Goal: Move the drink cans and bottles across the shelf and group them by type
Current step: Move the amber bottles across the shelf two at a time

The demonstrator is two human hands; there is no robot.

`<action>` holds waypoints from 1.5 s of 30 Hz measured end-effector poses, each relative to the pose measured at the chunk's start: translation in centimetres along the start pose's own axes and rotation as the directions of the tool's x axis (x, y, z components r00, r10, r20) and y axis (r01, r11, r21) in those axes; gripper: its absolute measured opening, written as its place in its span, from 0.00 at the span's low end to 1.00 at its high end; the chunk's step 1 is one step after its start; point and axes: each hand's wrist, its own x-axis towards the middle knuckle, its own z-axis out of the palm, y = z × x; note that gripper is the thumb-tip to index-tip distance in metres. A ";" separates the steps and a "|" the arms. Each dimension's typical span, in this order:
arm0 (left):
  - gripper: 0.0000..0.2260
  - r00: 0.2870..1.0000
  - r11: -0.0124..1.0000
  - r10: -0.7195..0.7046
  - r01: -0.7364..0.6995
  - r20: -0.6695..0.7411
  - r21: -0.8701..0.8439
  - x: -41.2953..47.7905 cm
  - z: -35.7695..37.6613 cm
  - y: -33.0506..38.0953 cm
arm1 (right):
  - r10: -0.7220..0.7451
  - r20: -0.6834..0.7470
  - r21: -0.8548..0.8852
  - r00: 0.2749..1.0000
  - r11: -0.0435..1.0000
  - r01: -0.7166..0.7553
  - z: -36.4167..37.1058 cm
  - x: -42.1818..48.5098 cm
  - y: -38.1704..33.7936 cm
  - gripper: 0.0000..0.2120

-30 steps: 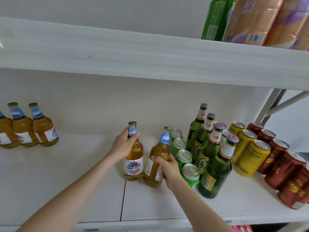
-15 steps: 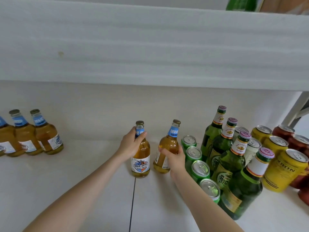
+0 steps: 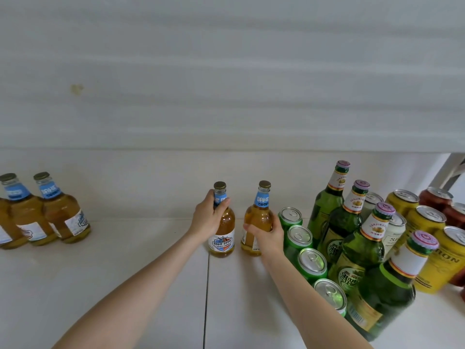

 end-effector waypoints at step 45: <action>0.23 0.970 0.964 -0.214 0.229 0.118 -0.132 -3.1 4.0 -7.8 | -0.067 -0.032 -0.103 0.997 0.993 0.063 -0.7 -0.8 3.7 0.28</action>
